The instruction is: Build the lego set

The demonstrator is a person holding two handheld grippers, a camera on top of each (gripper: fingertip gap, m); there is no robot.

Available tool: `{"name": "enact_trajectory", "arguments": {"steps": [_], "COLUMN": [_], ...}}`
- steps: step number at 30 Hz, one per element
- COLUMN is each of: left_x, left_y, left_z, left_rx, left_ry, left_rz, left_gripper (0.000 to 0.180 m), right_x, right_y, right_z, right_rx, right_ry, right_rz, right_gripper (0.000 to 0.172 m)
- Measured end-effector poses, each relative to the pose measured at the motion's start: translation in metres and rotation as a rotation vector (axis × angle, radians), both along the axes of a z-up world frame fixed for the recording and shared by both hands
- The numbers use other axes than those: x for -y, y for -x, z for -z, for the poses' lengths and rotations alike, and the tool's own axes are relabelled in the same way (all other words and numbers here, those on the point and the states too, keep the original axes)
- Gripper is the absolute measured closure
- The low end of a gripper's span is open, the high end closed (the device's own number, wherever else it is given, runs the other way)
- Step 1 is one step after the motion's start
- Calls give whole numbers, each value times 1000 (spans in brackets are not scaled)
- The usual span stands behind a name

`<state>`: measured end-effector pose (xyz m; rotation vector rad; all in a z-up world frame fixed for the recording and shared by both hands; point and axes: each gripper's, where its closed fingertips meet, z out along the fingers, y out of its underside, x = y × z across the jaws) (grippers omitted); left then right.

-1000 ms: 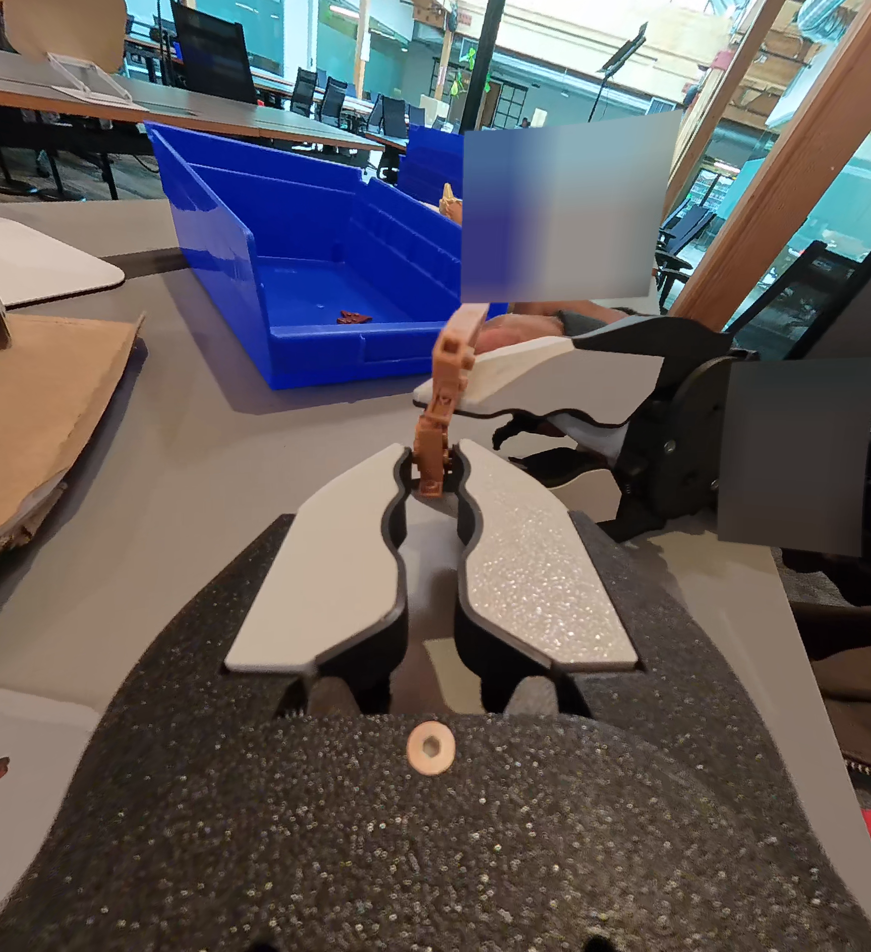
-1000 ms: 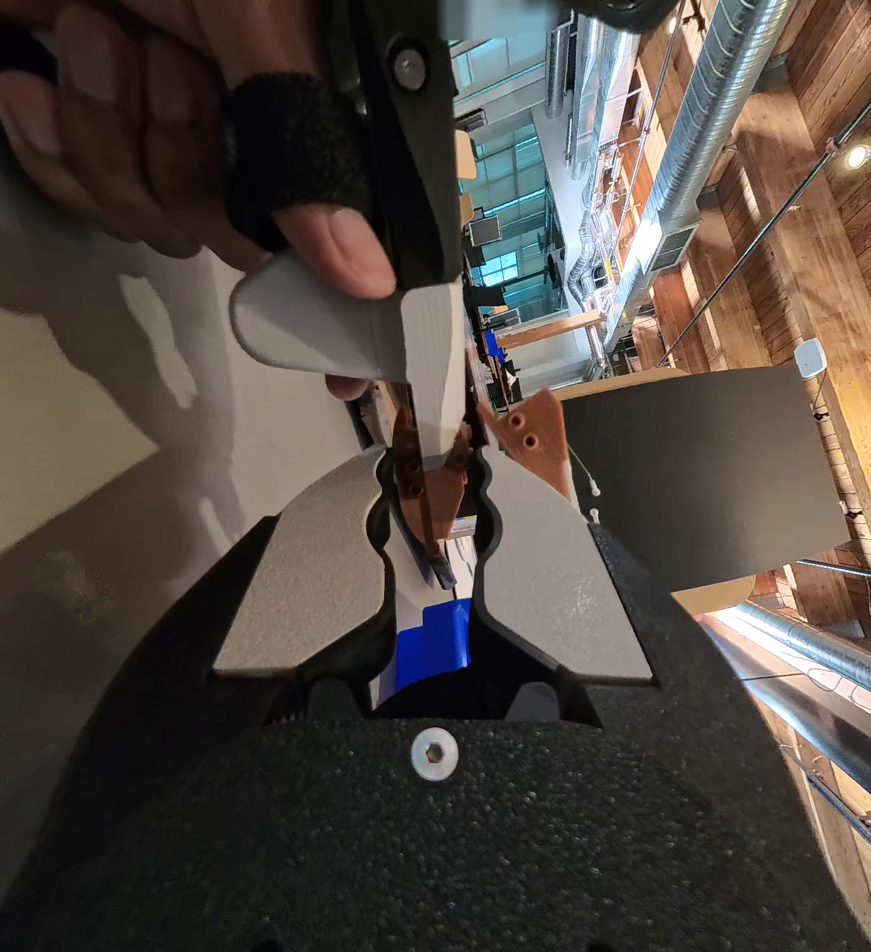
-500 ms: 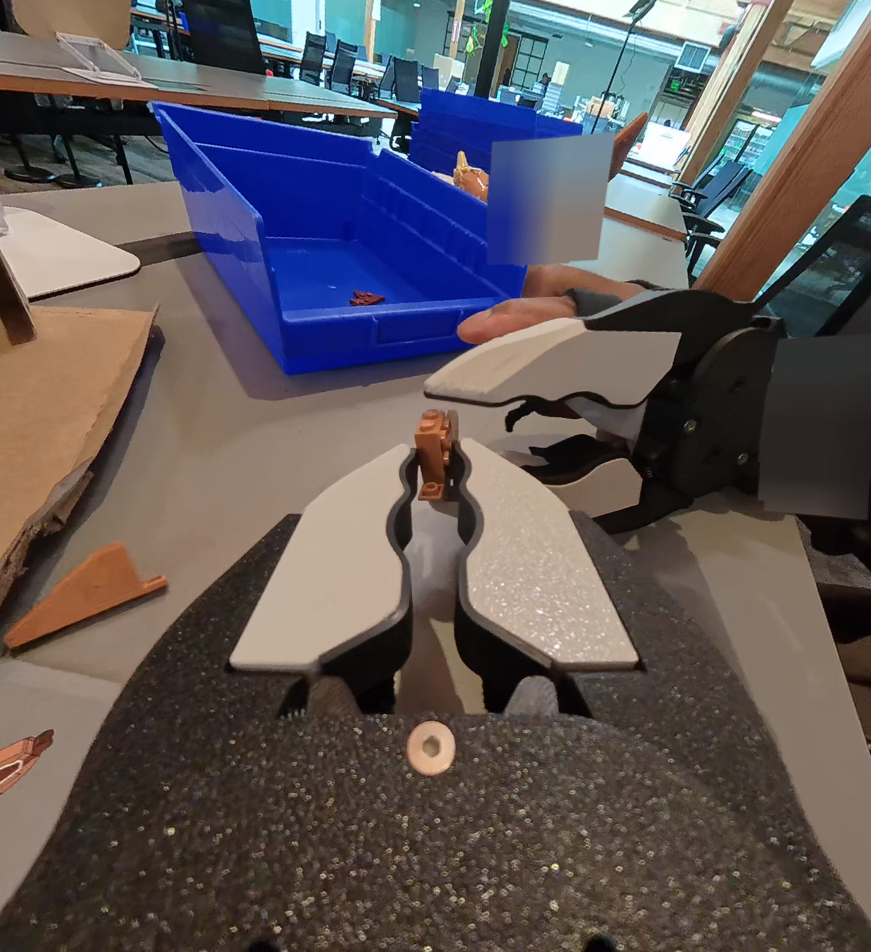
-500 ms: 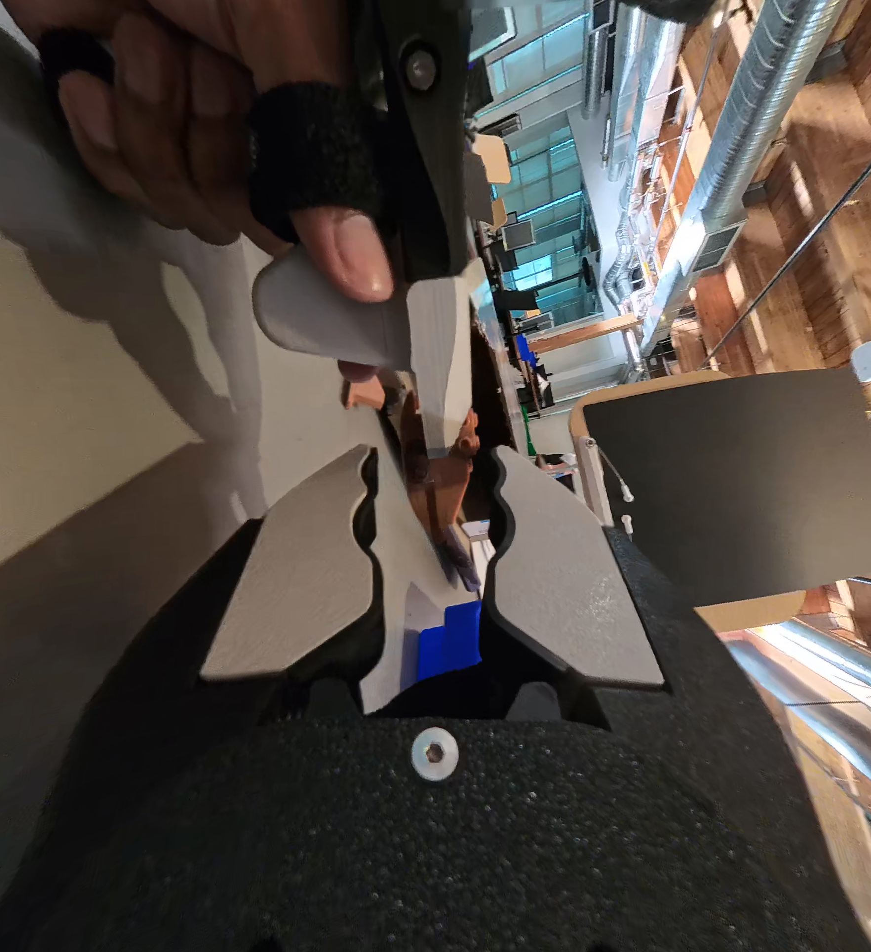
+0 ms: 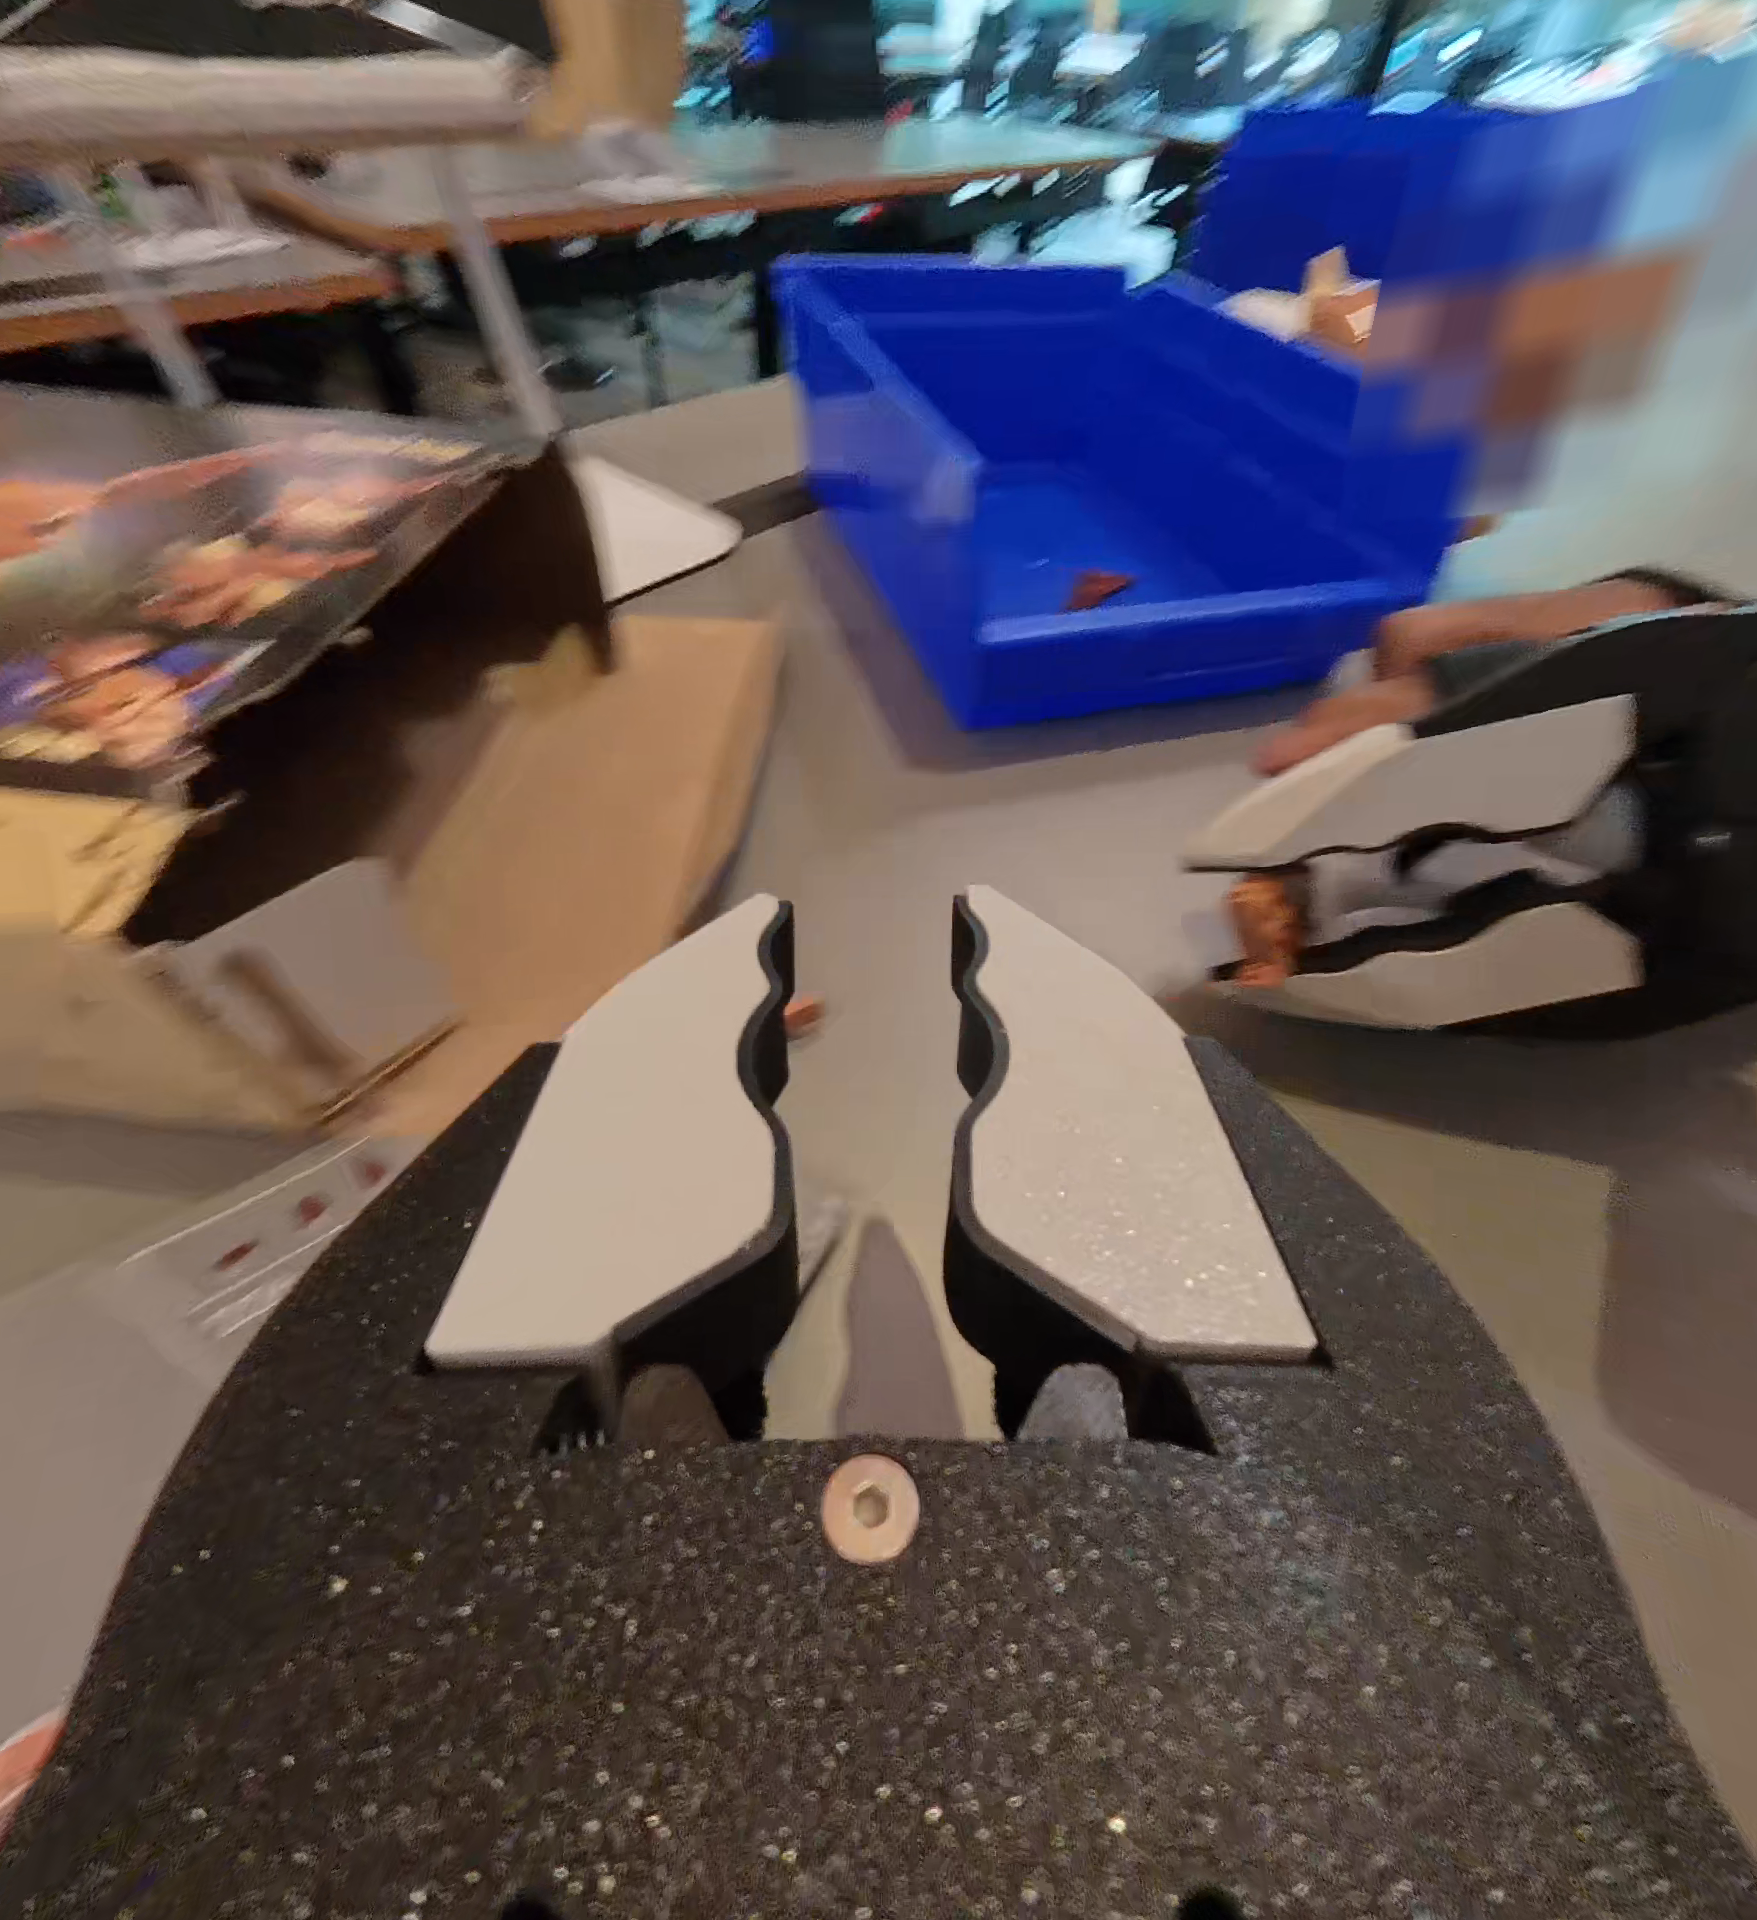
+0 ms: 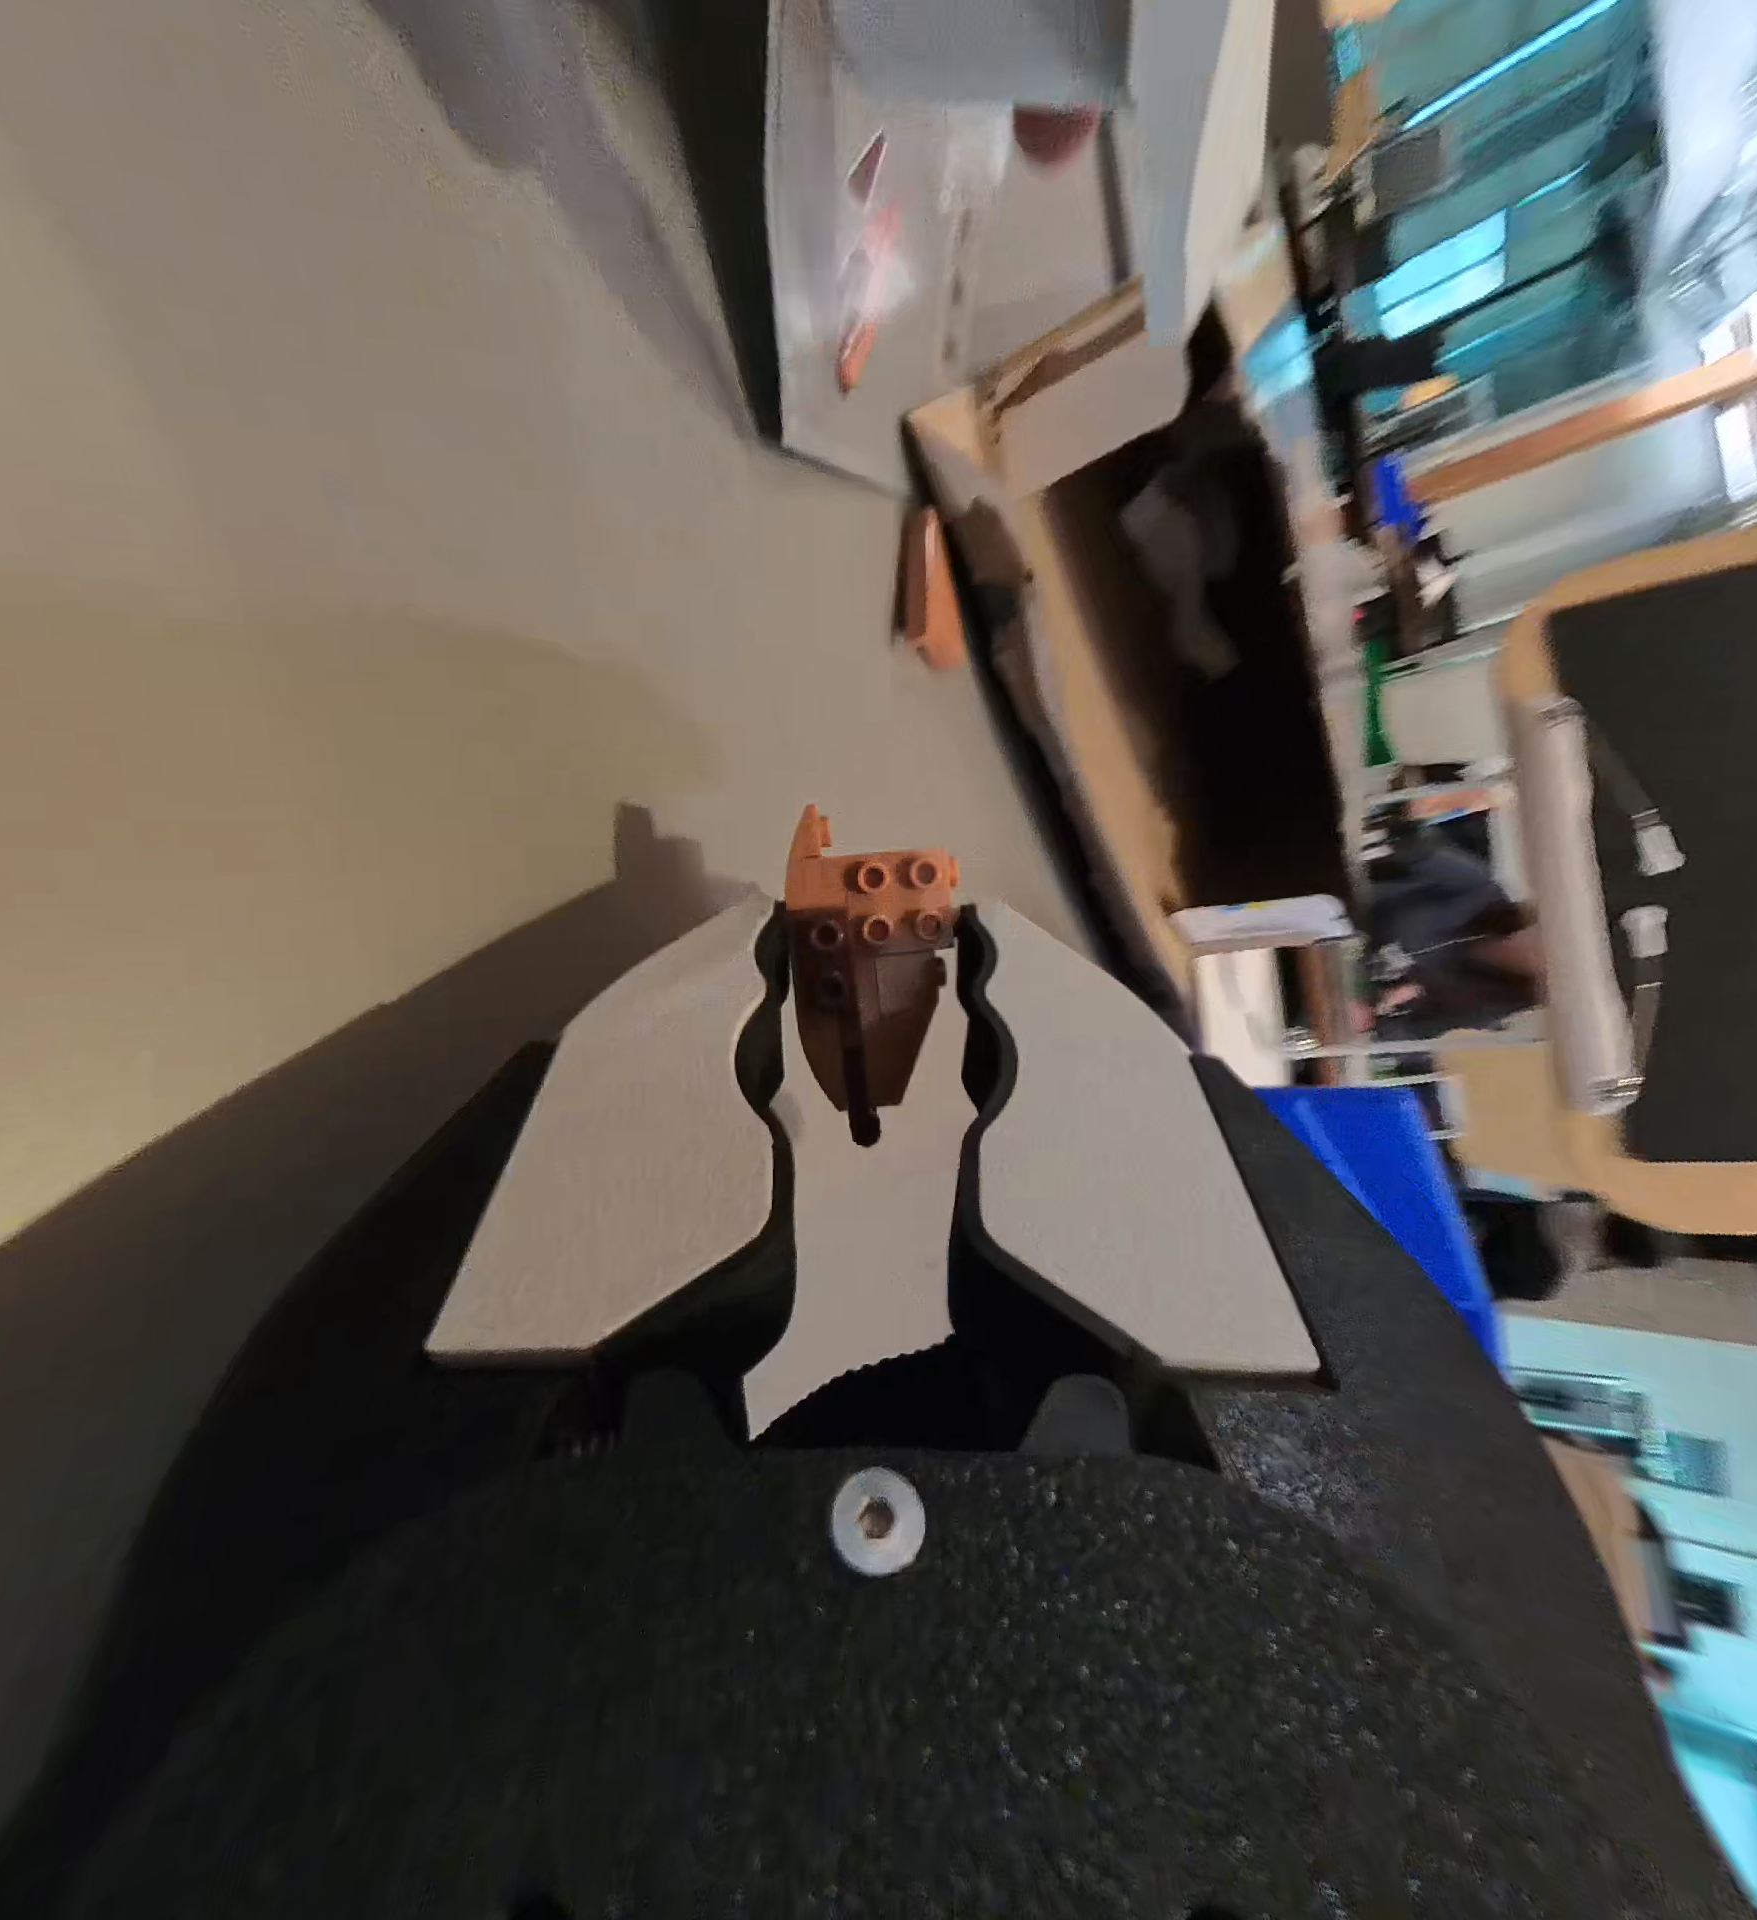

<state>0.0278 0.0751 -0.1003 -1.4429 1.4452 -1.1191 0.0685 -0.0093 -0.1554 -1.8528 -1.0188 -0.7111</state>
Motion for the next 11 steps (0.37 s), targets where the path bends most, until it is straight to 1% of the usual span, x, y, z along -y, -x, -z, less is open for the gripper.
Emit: {"name": "enact_trajectory", "arguments": {"steps": [2, 5, 8, 11], "left_x": [-20, -27, -15, -17], "left_y": [3, -1, -8, -16], "left_z": [10, 35, 66, 80], "left_rx": [-67, -196, -376, -507], "left_ry": [-19, -61, -228, -448], "left_rz": [-63, -48, 78, 99], "left_gripper": [152, 152, 153, 154], "right_x": [3, 6, 6, 6], "right_y": [-2, -3, -2, -3], "right_z": [11, 18, 17, 17], "right_rx": [-78, -136, -166, -151], "right_ry": [84, 133, 138, 133], "right_rz": [9, 9, 0, -16], "right_gripper": [141, 141, 141, 141]}}
